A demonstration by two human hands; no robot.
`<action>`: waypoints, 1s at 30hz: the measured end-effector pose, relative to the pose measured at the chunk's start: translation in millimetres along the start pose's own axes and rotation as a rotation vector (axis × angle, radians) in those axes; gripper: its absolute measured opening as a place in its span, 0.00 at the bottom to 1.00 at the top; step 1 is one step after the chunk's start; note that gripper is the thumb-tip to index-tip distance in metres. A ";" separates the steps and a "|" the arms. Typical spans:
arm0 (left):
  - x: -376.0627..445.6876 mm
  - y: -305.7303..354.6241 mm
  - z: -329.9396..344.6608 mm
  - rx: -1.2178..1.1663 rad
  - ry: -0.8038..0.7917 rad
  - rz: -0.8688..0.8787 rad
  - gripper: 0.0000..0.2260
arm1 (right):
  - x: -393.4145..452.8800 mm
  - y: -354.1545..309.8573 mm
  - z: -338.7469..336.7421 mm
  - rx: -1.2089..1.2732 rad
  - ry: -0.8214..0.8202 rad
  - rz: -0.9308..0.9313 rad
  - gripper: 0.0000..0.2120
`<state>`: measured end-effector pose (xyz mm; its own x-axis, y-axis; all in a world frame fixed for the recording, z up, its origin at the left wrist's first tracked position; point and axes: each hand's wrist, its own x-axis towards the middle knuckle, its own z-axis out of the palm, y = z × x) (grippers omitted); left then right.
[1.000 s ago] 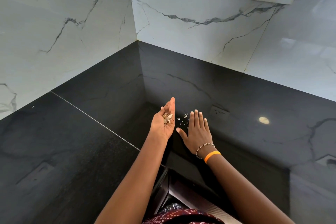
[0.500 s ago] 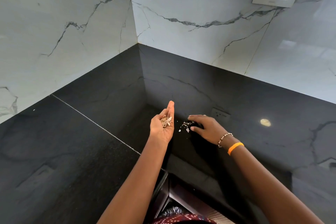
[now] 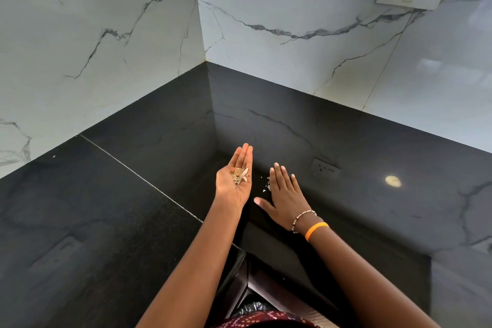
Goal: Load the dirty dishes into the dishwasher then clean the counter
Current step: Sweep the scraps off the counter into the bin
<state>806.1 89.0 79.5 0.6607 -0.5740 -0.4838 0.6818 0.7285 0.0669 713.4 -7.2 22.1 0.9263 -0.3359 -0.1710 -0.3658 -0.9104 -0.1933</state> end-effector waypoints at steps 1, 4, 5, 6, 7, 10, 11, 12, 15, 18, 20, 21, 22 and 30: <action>0.0 0.8 -0.7 0.019 -0.012 0.009 0.20 | 3.5 5.5 -3.1 0.028 0.009 -0.015 0.39; 0.6 3.4 -0.5 0.084 -0.034 0.031 0.21 | 13.2 23.8 -6.2 0.071 0.146 0.155 0.36; 0.8 3.4 -0.3 0.087 -0.040 0.039 0.22 | 17.8 27.7 -6.2 0.060 0.156 0.229 0.36; 0.7 2.7 0.4 0.088 -0.046 0.043 0.21 | 21.9 29.3 -6.3 0.044 0.144 0.273 0.37; 0.7 1.8 0.5 0.096 -0.052 0.045 0.21 | 24.9 28.3 -6.3 0.029 0.124 0.278 0.37; 2.6 -2.5 -0.9 0.130 -0.066 0.026 0.19 | 24.4 20.0 -7.1 0.013 0.065 0.076 0.35; 3.5 -4.1 -1.6 0.140 -0.067 0.019 0.19 | 20.7 18.1 -8.6 0.043 0.035 -0.026 0.34; 4.2 -6.8 -2.0 0.150 -0.070 0.011 0.19 | 15.5 18.6 -11.2 0.108 0.015 -0.105 0.32; 5.3 -15.2 -3.1 0.155 -0.089 -0.009 0.21 | 3.8 30.3 -17.5 0.271 0.118 -0.121 0.29; 5.9 -21.7 -3.6 0.161 -0.098 -0.020 0.22 | 4.4 56.1 -17.0 0.128 0.229 0.159 0.31; 6.8 -23.3 -4.8 0.171 -0.093 -0.021 0.24 | 3.2 70.0 -14.8 0.094 0.188 0.368 0.33; 7.1 -23.3 -5.7 0.173 -0.090 -0.023 0.24 | 2.6 72.6 -12.9 0.078 0.168 0.420 0.34; 7.8 -23.2 -6.7 0.169 -0.088 -0.026 0.25 | 2.5 71.9 -11.3 0.052 0.158 0.432 0.35; 8.2 -21.1 -8.7 0.142 -0.110 -0.050 0.23 | 7.1 23.6 -3.0 -0.059 0.070 0.138 0.45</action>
<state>794.4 72.2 66.5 0.6501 -0.6510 -0.3918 0.7468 0.6426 0.1713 711.6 -31.8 19.2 0.8726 -0.4725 -0.1237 -0.4856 -0.8666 -0.1152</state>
